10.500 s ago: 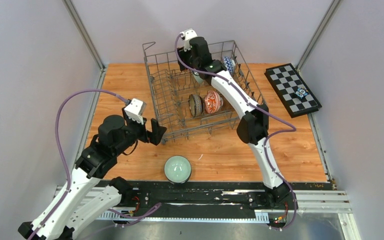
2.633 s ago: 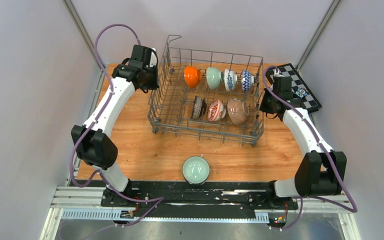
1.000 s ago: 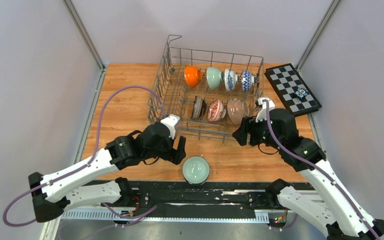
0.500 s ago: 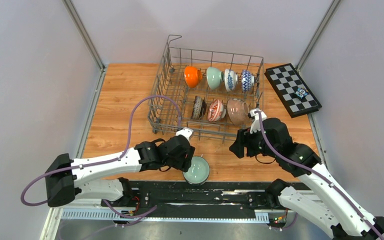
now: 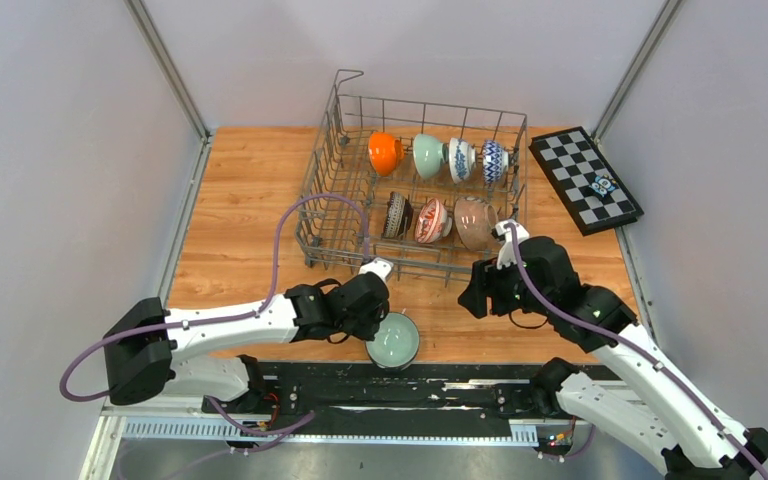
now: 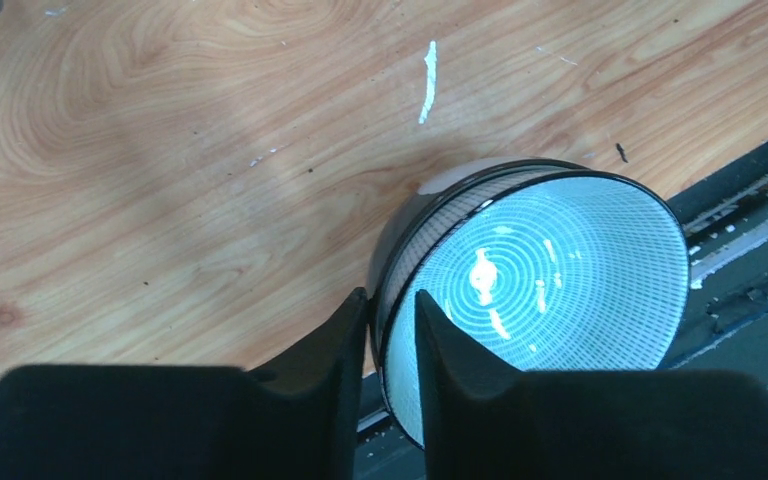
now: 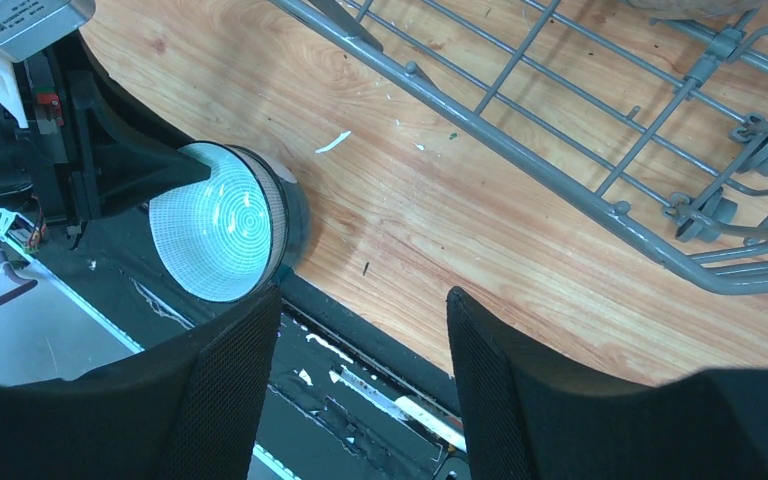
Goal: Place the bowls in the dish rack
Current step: Pick up the bowl from the center of the board.
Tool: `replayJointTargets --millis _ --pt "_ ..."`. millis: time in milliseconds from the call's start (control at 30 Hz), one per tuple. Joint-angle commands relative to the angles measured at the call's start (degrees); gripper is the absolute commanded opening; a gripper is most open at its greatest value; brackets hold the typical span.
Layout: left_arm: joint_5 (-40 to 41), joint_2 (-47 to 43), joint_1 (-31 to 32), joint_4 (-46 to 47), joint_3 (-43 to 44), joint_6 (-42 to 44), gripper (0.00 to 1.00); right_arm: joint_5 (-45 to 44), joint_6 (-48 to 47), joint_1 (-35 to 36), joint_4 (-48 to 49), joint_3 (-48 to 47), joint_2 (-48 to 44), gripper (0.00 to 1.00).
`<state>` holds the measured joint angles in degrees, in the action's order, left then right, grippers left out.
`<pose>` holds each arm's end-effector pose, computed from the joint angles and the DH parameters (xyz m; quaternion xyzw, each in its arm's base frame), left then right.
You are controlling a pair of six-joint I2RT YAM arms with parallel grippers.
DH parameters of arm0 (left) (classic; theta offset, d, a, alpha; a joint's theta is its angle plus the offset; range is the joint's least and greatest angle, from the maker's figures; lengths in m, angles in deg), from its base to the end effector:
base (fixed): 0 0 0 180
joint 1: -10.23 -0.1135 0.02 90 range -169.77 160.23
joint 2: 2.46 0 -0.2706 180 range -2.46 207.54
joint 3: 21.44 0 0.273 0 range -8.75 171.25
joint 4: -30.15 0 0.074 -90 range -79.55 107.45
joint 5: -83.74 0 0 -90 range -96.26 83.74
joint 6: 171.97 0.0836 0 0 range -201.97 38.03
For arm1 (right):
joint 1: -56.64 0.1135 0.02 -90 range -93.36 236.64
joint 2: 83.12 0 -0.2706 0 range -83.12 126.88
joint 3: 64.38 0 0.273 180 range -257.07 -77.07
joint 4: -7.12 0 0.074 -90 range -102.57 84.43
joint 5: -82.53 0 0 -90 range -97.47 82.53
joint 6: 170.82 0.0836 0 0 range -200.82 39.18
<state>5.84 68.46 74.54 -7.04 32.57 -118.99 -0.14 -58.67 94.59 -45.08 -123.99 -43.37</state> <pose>0.1389 -0.2484 0.1637 0.1916 0.9270 -0.1735 0.2718 0.1522 0.1322 0.2953 -0.1507 0.8617 0.2894 0.3885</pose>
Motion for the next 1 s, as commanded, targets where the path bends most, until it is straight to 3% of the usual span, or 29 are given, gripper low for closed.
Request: replayJointTargets --millis 0,233,533,967 --pt "-0.25 0.72 0.42 2.14 -0.46 -0.44 0.22 -0.86 0.44 1.06 -1.29 0.25 0.28 0.64" --pt "1.00 -1.00 0.43 1.16 -0.19 -0.12 0.00 0.27 0.23 2.10 -0.62 0.20 0.77 0.61" --pt "-0.92 -4.68 0.38 3.96 -2.56 -1.86 0.00 0.54 0.51 9.97 1.34 -0.41 2.28 0.61" --pt "-2.11 -9.67 0.37 7.40 -5.19 -4.20 0.00 -13.47 5.94 25.71 3.89 -4.22 14.42 0.63"
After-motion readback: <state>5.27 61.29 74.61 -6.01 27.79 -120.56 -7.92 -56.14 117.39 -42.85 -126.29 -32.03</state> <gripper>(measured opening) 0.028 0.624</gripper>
